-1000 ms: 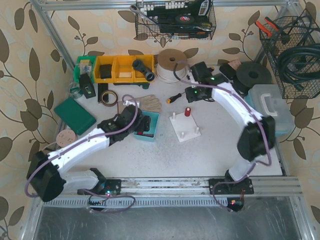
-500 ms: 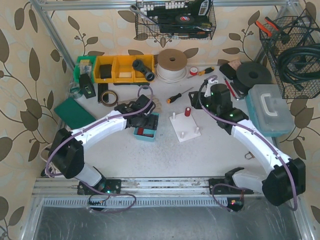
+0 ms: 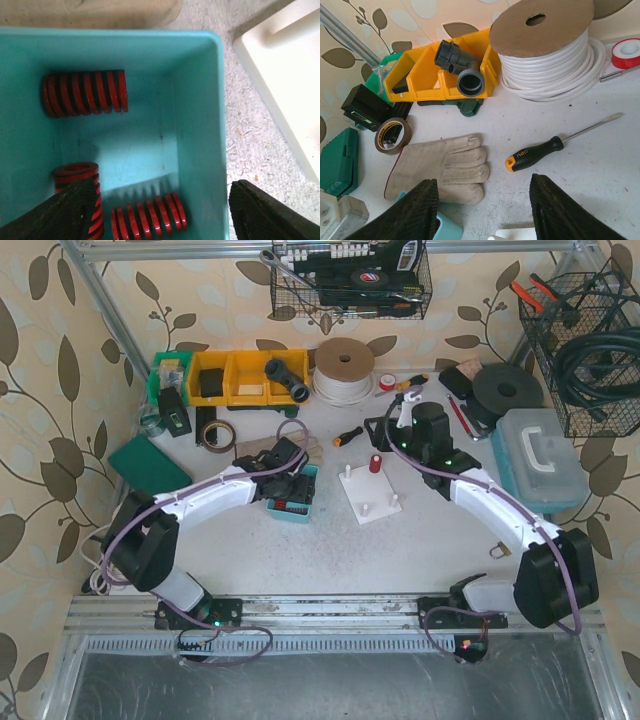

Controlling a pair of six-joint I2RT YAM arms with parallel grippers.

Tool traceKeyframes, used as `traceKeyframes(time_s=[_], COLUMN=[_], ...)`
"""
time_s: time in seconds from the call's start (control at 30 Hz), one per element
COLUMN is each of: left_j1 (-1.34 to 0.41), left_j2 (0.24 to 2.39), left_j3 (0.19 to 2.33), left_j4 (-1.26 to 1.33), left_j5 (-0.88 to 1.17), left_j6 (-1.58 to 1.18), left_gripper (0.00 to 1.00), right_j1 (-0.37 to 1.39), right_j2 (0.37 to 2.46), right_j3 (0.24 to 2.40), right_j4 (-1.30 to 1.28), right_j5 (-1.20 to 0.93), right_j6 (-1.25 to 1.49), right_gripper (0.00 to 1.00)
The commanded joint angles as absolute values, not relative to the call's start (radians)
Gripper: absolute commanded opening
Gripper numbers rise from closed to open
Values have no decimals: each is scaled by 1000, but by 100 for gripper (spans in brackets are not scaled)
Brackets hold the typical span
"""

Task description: Install the large spring

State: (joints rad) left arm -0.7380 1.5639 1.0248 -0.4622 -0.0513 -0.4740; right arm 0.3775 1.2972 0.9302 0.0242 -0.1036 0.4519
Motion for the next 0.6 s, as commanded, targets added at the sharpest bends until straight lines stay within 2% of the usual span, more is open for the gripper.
traceKeyframes(time_s=[0.0, 0.23, 0.3, 0.43, 0.57], left_j1=[-728, -727, -727, -727, -709], left_j2=[1452, 1371, 1396, 1480, 1515], left_j3=[997, 964, 967, 999, 978], left_j4=[-402, -424, -419, -397, -326], left_j5=[-94, -142, -143, -118, -104], left_j6=[-524, -503, -468, -416, -402], left_gripper=[76, 72, 69, 55, 53], right_j1=[379, 379, 380, 379, 379], right_j2=[1321, 1391, 1426, 1460, 1474], right_j3=[942, 972, 1007, 1030, 1033], right_j4=[81, 96, 60, 56, 56], right_j5=[-130, -94, -87, -93, -98], right_j6=[438, 388, 362, 357, 351], right_gripper=[51, 51, 49, 48, 48])
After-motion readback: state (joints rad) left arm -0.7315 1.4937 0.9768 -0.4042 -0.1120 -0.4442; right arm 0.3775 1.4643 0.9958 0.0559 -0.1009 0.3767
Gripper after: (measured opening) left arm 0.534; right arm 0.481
